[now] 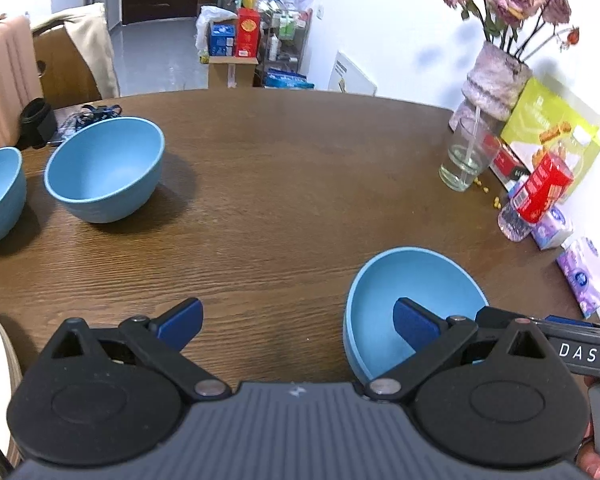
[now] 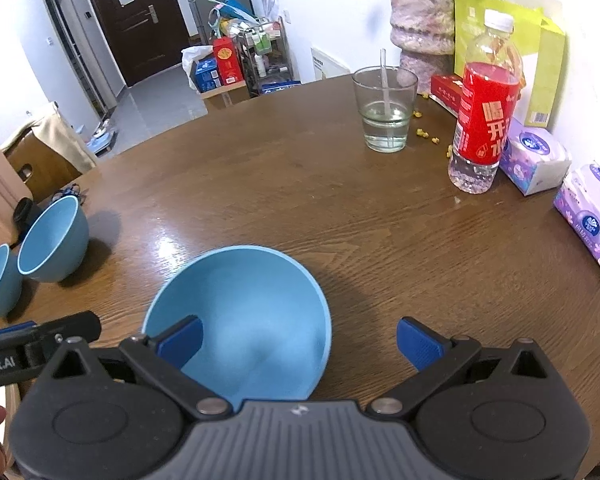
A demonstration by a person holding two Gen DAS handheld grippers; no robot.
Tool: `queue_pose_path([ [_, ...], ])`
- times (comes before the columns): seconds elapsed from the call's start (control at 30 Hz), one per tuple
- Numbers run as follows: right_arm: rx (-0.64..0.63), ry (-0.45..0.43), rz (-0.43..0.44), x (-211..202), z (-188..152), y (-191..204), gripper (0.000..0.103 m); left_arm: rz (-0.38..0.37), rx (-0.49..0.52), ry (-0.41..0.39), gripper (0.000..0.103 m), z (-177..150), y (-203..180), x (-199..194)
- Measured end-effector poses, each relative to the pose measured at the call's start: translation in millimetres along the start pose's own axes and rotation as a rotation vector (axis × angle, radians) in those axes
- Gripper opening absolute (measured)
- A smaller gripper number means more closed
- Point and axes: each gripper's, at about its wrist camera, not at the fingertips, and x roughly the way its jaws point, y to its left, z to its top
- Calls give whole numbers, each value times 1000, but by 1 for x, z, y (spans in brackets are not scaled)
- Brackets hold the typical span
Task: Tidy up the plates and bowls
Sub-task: 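Open the left gripper while the right gripper opens, setting the bowls down, then move both open tools back toward the two blue bowls beside the yellow mug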
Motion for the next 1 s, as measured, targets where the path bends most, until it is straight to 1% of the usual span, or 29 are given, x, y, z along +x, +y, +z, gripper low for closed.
queue_pose_path([
  [0.2, -15, -10, 24, -7, 0, 8, 103, 17, -45, -21, 103, -2, 14, -12],
  [0.43, -55, -34, 66, -15, 7, 21, 103, 63, -98, -55, 103, 1, 30, -24],
  [0.87, -140, -12, 153, 2, 24, 53, 103, 202, -209, -100, 103, 9, 71, -45],
  [1.0, -164, -3, 172, 4, 27, 68, 103, 219, -228, -112, 103, 11, 84, -52],
])
